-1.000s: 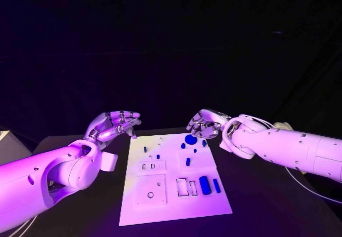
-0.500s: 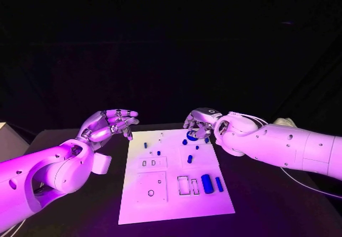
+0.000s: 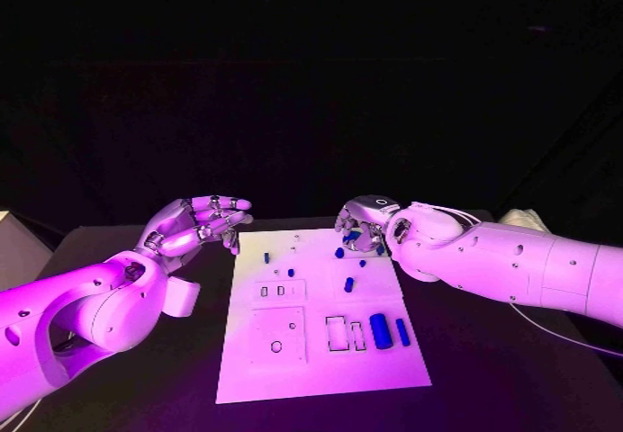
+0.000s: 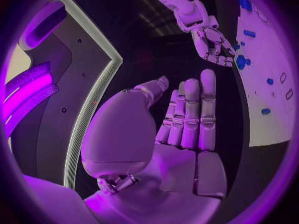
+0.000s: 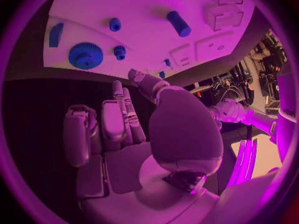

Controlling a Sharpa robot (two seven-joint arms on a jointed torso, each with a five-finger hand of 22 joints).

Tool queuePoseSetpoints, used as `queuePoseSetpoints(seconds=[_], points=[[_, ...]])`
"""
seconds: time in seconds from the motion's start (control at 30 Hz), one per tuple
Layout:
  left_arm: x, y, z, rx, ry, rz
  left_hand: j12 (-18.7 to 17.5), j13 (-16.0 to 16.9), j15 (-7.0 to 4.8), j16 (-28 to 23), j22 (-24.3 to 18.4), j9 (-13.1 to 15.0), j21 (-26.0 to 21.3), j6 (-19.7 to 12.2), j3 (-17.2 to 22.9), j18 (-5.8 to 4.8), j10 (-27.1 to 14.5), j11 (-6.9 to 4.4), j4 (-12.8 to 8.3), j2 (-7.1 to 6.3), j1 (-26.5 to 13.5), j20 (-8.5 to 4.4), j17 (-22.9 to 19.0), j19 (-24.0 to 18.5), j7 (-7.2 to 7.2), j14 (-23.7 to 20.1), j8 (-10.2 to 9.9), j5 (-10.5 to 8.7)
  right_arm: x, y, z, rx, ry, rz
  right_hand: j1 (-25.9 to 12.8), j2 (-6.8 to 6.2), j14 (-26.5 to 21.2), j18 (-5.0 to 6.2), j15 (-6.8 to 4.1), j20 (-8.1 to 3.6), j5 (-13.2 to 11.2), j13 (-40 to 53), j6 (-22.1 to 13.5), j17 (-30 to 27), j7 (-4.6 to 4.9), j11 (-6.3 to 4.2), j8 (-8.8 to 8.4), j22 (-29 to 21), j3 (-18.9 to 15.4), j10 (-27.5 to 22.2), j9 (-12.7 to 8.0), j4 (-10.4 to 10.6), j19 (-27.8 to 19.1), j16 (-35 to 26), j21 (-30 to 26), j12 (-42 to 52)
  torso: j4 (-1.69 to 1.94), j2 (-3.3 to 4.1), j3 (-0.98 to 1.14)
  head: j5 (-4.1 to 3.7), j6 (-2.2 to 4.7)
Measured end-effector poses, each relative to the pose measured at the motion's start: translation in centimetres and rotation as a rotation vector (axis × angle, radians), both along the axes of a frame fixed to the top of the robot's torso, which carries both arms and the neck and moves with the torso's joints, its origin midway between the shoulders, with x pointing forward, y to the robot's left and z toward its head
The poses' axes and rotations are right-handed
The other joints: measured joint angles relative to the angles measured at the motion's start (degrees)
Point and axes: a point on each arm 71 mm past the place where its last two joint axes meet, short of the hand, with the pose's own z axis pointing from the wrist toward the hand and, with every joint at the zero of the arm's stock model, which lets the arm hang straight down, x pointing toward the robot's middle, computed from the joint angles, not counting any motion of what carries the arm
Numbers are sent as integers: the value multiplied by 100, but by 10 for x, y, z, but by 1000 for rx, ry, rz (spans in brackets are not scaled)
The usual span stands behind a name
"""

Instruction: Assemble the parts on the task board

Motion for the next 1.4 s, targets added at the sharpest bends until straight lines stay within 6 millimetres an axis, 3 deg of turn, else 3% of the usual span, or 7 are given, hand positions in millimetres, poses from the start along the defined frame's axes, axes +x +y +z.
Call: queuePoseSetpoints(seconds=[0.6,1.03,1.2,1.4], points=[[-3,2,3,-1,0,-7,0,7,-1,23,13,13,23,-39,0,0,-49,-13,0,0,-46,21,0,-21,2,1,0,0,2,3,-14,-57,33,-17,-30,-30,0,1,0,0,0,0,0,21,0,-7,0,-1,-71,-49,33,71,-1,50,0,0,58,126,-32,-18,-22],[-4,4,5,-2,-2,-14,0,11,19,23,19,21,46,-38,0,0,-68,8,0,0,-46,20,5,-22,2,-19,0,0,4,4,-17,-77,34,-32,-30,-30,0,1,-1,0,-1,9,-1,21,0,3,1,-3,-87,-101,66,120,-1,83,0,2,94,204,-63,-60,32],[-3,4,6,-2,-3,-14,0,11,19,23,19,22,46,-38,0,0,-68,8,0,0,-46,20,4,-22,2,-19,0,0,4,3,-18,-80,35,-39,-7,-6,14,2,14,0,0,15,-1,30,0,3,3,-3,-79,-100,85,143,-1,107,0,2,98,230,-66,-36,19],[-3,5,5,-2,-2,-14,22,10,19,22,23,27,46,-59,0,0,-68,8,0,0,-46,20,4,-22,22,-19,0,0,4,3,-18,-84,32,-44,16,17,20,2,20,0,0,23,-1,37,0,3,23,-3,-80,-100,96,174,-1,131,0,2,98,255,-65,-52,48]])
